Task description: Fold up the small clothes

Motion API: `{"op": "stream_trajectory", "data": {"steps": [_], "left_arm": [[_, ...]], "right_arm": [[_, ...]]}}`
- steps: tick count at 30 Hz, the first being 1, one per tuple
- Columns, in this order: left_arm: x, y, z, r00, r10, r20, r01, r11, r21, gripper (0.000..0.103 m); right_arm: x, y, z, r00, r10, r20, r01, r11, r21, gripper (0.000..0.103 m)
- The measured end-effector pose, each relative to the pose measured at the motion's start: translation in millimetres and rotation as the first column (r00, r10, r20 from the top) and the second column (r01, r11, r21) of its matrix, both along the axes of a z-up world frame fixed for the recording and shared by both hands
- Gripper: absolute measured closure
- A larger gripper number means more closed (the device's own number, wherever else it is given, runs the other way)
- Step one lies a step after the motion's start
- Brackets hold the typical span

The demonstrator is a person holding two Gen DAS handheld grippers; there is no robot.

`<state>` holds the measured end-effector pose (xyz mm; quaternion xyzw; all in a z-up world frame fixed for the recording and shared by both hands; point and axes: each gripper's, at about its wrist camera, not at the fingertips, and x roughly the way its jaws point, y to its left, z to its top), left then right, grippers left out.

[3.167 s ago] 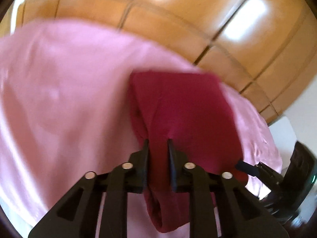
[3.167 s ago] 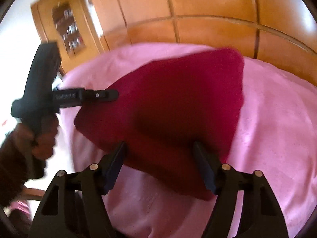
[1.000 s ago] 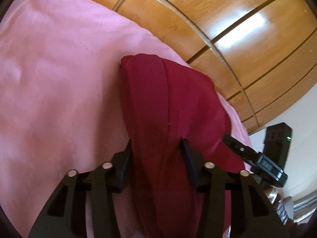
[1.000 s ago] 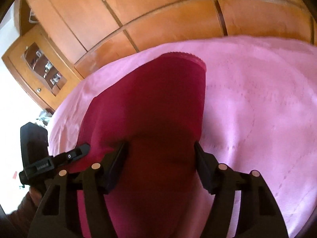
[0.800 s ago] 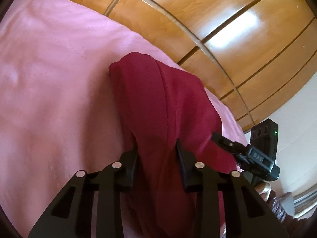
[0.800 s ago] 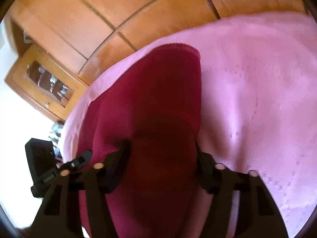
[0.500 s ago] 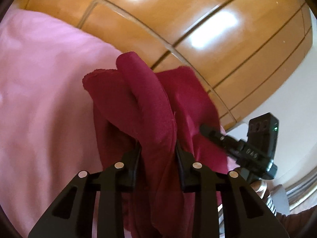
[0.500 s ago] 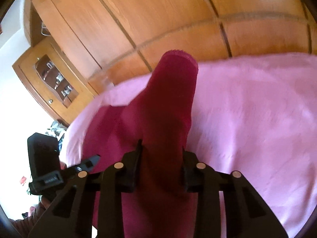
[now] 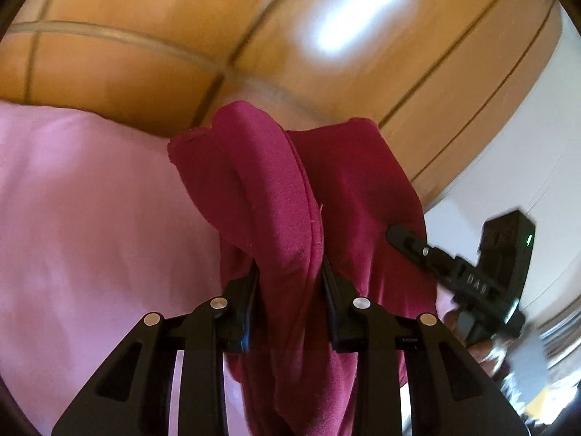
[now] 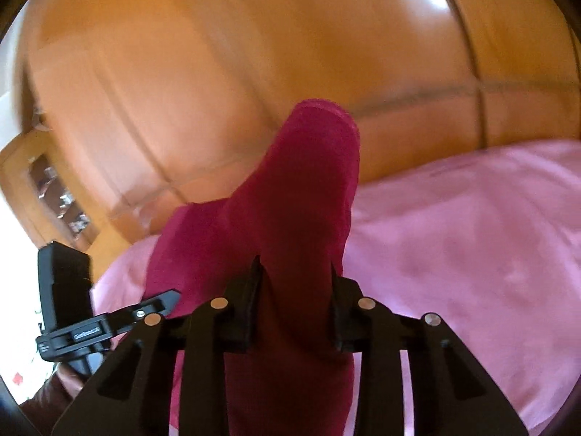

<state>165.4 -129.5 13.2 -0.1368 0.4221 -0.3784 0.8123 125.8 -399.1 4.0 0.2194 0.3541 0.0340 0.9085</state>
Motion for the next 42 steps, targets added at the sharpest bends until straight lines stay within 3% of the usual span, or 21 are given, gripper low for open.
{"op": "stream_trajectory", "data": {"steps": [2,3,4,5,6,8,11,15,19,23,26,29,30,34,42], "left_arm": [[14,-33,-37,0.998,0.013,-0.062,-0.003,0.989,0.149,0.072],[19,-47,-59,0.996,0.018,-0.089,0.002,0.974,0.226,0.063],[20,-52,-70,0.996,0.027,-0.084,-0.006,0.969,0.247,0.056],[18,-53,-74,0.998,0.042,-0.043,-0.03,0.968,0.251,0.043],[17,-54,-76,0.999,0.043,-0.013,-0.039,0.965,0.259,0.041],[20,-52,-77,0.999,0.028,-0.023,-0.021,0.968,0.252,0.039],[31,-46,-73,0.999,0.031,-0.028,-0.022,0.961,0.274,0.033],[11,-32,-62,0.996,0.093,-0.011,-0.086,0.952,0.293,0.03],[-15,-11,-48,0.986,0.164,0.032,-0.166,0.943,0.29,0.03],[-41,14,-40,0.969,0.234,0.079,-0.247,0.922,0.299,0.026],[-64,25,-33,0.948,0.282,0.15,-0.317,0.887,0.337,0.024],[-86,27,-28,0.939,0.267,0.216,-0.333,0.864,0.378,0.022],[-91,27,-28,0.936,0.263,0.232,-0.337,0.86,0.384,0.016],[-119,28,-21,0.915,0.244,0.322,-0.365,0.841,0.4,0.014],[-144,33,-14,0.899,0.256,0.355,-0.388,0.841,0.377,0.009]], "right_arm": [[6,-19,-37,0.992,-0.062,-0.112,0.057,0.997,-0.055,0.063],[4,-27,-62,0.981,-0.093,-0.173,0.078,0.992,-0.096,0.052],[-3,-32,-76,0.983,-0.097,-0.156,0.085,0.993,-0.084,0.045],[-10,-36,-83,0.986,-0.11,-0.127,0.103,0.993,-0.056,0.044],[-15,-40,-89,0.984,-0.125,-0.125,0.125,0.992,-0.006,0.041],[-16,-39,-90,0.983,-0.141,-0.12,0.142,0.99,-0.003,0.038],[-12,-39,-86,0.973,-0.176,-0.146,0.174,0.984,-0.029,0.027],[-19,-41,-66,0.962,-0.217,-0.168,0.206,0.975,-0.08,0.013],[-43,-34,-42,0.956,-0.256,-0.141,0.234,0.959,-0.159,0.01],[-77,2,-24,0.971,-0.224,-0.088,0.2,0.955,-0.218,0.006],[-92,31,-22,0.978,-0.199,-0.067,0.177,0.951,-0.252,0.003],[-104,65,-26,0.98,-0.187,-0.061,0.16,0.94,-0.302,0.003],[-107,73,-27,0.981,-0.184,-0.06,0.156,0.938,-0.31,0.003],[-121,92,-30,0.979,-0.192,-0.063,0.162,0.934,-0.318,0.003],[-142,97,-29,0.968,-0.242,-0.073,0.204,0.92,-0.335,0.003]]}}
